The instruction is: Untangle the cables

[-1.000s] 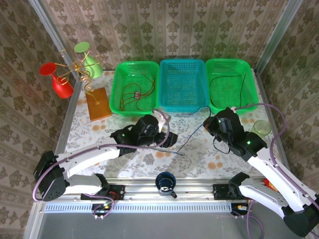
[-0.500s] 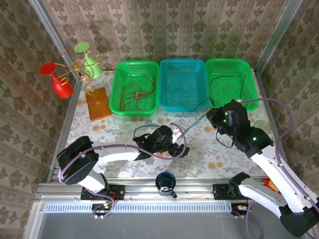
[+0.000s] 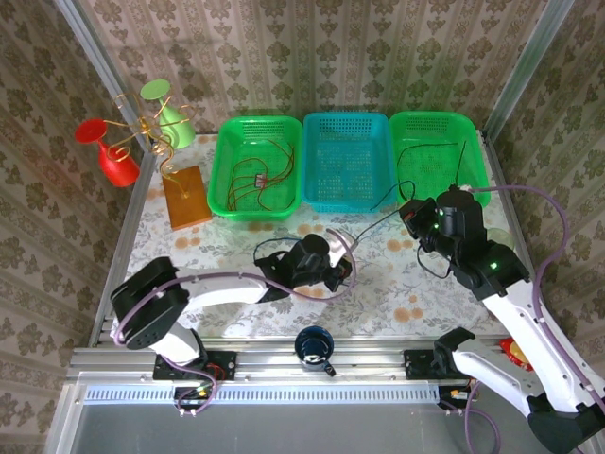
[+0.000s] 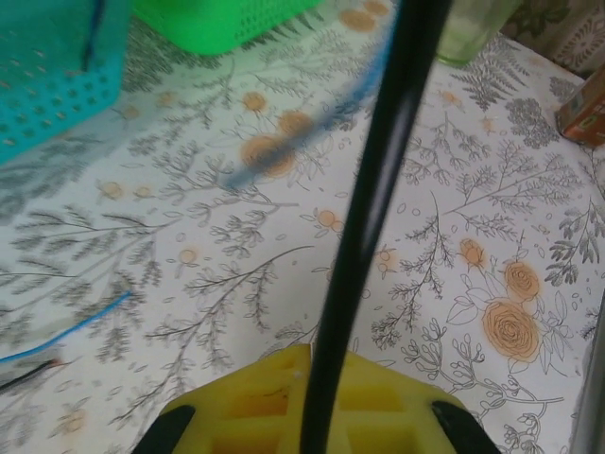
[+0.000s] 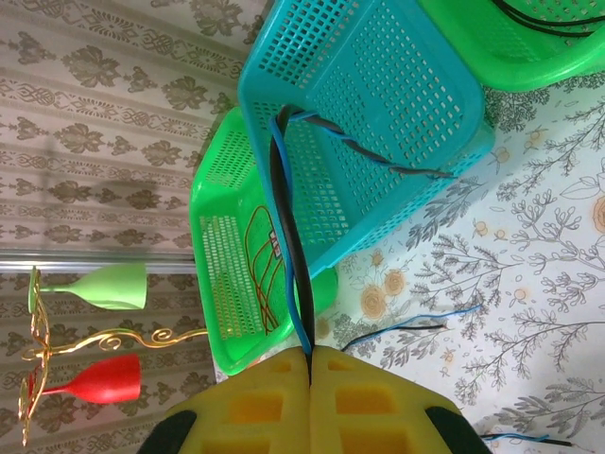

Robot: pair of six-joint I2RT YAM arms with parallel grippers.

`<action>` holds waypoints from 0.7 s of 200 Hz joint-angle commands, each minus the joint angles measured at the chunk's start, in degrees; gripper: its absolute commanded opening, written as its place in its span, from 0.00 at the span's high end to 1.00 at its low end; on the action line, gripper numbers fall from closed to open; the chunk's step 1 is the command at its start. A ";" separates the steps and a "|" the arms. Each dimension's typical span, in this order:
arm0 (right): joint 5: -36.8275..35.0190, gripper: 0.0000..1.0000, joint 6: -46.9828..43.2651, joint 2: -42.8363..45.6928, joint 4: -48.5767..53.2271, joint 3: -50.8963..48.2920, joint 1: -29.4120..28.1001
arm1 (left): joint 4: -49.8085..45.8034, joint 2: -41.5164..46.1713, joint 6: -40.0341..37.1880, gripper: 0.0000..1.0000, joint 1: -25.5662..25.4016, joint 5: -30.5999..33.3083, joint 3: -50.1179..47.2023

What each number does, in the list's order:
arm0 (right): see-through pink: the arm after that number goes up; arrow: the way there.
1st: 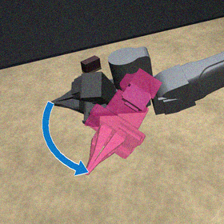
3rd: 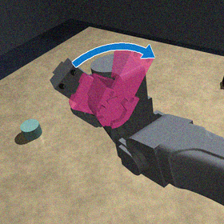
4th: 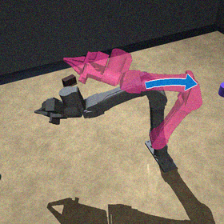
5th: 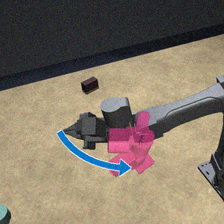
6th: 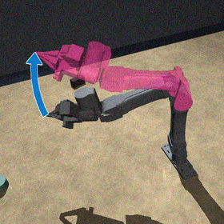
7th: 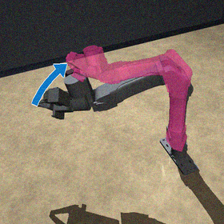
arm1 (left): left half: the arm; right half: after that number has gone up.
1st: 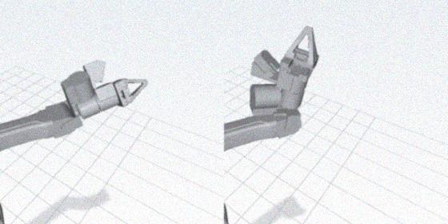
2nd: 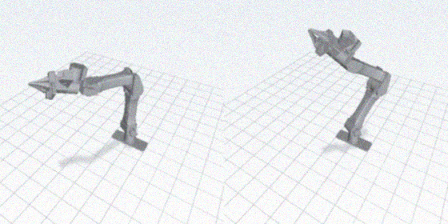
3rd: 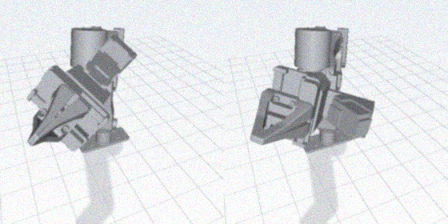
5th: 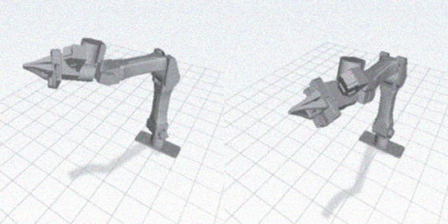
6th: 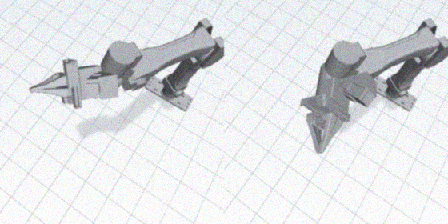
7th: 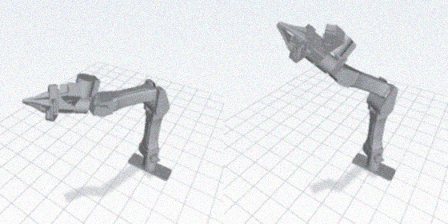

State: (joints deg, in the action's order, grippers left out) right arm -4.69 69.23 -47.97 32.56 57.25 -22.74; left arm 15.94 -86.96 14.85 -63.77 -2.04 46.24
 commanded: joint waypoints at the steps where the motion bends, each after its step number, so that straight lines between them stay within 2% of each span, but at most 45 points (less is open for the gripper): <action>1: 2.56 1.00 1.11 1.81 1.24 -2.94 0.27 | -6.80 7.13 -4.25 1.00 -0.21 4.22 0.29; 35: 11.69 1.00 3.17 2.37 -1.44 -10.84 0.02 | -17.82 17.17 -14.54 1.00 -0.22 10.06 2.41; 54: 16.25 0.99 2.83 2.98 -6.34 -15.49 -0.55 | -22.39 21.79 -20.04 1.00 0.07 13.32 4.66; 65: 18.57 0.87 1.41 3.18 -8.41 -17.17 -0.66 | -24.93 24.03 -21.50 1.00 1.37 12.40 6.23; 79: 18.97 0.57 -0.78 3.38 -8.65 -17.53 -0.60 | -28.97 25.46 -20.93 1.00 4.32 8.21 8.82; 91: 18.59 0.42 -3.04 3.68 -8.81 -17.06 -0.55 | -32.45 25.78 -19.61 1.00 6.72 5.56 11.30; 107: 18.40 0.33 -5.36 4.00 -9.94 -16.47 -0.55 | -35.65 25.90 -19.11 1.00 8.45 3.89 13.40; 125: 18.70 0.29 -9.37 4.36 -11.11 -15.57 -0.63 | -36.80 26.31 -16.46 1.00 9.35 4.98 14.15; 140: 19.13 0.26 -13.23 4.45 -11.27 -14.55 -0.57 | -36.79 26.49 -13.02 1.00 11.41 2.48 14.60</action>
State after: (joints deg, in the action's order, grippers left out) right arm 12.60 63.68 -44.45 23.73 39.90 -23.14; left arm -15.94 -61.10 -2.17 -54.54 3.97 59.29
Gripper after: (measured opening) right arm 0.721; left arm 0.056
